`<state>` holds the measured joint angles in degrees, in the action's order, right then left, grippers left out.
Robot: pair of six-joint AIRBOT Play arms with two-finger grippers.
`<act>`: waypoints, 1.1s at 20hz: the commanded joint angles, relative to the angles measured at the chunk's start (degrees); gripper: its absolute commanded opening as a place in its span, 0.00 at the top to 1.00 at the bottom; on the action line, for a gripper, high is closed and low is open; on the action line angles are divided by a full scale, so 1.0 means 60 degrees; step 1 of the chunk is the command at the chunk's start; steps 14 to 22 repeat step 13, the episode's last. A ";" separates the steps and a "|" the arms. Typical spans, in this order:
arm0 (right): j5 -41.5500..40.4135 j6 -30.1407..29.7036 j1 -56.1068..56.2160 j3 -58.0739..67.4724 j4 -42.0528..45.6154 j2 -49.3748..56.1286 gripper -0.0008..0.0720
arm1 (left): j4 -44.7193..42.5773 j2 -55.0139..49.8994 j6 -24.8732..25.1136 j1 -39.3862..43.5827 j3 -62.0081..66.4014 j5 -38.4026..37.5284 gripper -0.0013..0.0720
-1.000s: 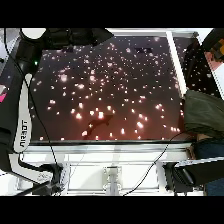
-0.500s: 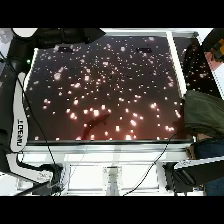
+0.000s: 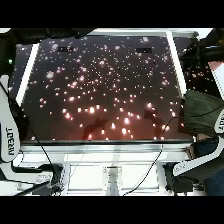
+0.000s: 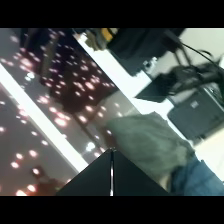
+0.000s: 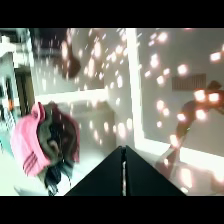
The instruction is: Fold the clothes and pants, and hang the long-sleeved shirts on hangers.
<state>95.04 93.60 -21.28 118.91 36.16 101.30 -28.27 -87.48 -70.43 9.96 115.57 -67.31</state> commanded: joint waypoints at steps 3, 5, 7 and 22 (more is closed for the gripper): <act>-0.0124 -0.0106 0.1548 -0.0058 0.0011 -0.0004 0.96 | 0.0226 0.0095 -0.0011 0.0011 -0.0004 -0.0583 0.94; -0.0120 -0.0109 0.1851 -0.0058 0.0011 -0.0004 0.96 | 0.0226 0.0095 -0.0011 0.0011 -0.0004 -0.0583 0.94; -0.0120 -0.0109 0.2047 -0.0058 0.0007 -0.0004 0.96 | 0.0226 0.0095 -0.0011 0.0011 -0.0004 -0.0583 0.94; -0.0120 -0.0106 0.2135 -0.0058 0.0007 -0.0004 0.96 | 0.0222 0.0095 -0.0011 0.0011 -0.0004 -0.0583 0.94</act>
